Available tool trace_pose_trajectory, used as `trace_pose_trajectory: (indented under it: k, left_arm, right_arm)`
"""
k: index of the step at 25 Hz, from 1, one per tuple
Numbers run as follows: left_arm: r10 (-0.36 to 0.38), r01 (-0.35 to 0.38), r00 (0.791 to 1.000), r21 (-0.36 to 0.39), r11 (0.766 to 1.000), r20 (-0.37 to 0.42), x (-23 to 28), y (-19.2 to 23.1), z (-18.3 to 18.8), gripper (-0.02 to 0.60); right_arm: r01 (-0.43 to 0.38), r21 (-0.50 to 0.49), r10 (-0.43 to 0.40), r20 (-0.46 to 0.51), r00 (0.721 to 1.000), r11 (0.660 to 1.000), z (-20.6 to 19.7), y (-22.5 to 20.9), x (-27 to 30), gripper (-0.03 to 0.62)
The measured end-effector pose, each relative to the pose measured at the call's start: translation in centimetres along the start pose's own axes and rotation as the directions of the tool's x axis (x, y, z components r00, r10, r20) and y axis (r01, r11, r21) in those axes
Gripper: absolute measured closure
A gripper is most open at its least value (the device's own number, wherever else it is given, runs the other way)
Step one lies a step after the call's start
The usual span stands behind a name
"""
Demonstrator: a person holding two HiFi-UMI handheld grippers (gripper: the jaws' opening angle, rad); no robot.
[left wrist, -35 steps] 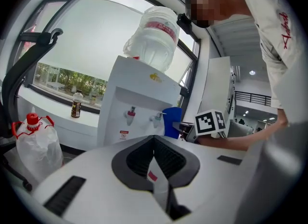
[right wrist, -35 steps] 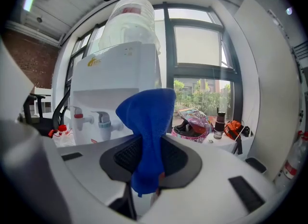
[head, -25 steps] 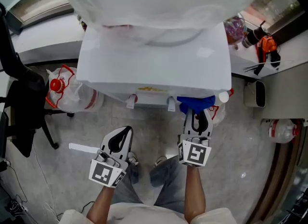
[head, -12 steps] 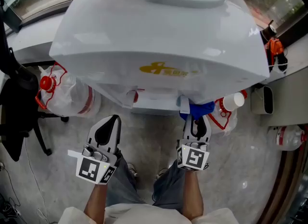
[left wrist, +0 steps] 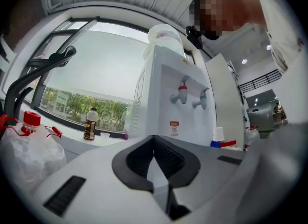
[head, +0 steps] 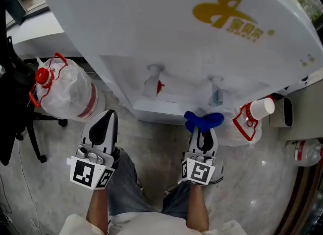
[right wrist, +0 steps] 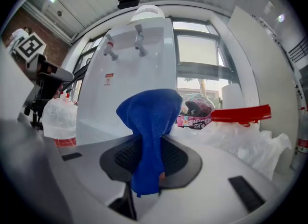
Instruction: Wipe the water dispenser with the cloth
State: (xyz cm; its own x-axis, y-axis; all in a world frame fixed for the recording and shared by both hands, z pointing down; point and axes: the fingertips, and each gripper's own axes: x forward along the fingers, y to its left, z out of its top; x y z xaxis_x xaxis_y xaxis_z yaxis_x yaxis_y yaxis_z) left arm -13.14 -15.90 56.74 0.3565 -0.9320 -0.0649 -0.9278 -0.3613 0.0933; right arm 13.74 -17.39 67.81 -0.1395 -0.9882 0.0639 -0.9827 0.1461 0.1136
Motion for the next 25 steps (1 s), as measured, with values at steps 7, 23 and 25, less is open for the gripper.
trace_pose_trajectory:
  k: [7, 23, 25]
  left_arm:
    - [0.036, -0.036, 0.999, -0.01, 0.999, 0.022, -1.5, 1.6, -1.6, 0.571]
    - [0.129, -0.129, 0.99, -0.004, 0.992, 0.05, -5.6, 5.8, -1.4, 0.571]
    - [0.143, -0.143, 0.988, -0.005, 0.99, 0.05, -6.3, 6.3, -1.5, 0.571]
  right_arm:
    - [-0.063, -0.015, 0.063, 0.013, 0.998, 0.998, -1.9, 4.4, 0.6, 0.485]
    - [-0.339, -0.089, 0.346, 0.08, 0.935, 0.937, 1.2, 21.2, 2.2, 0.485]
    - [-0.349, -0.064, 0.353, 0.061, 0.934, 0.935, 0.9, 22.2, 2.6, 0.486]
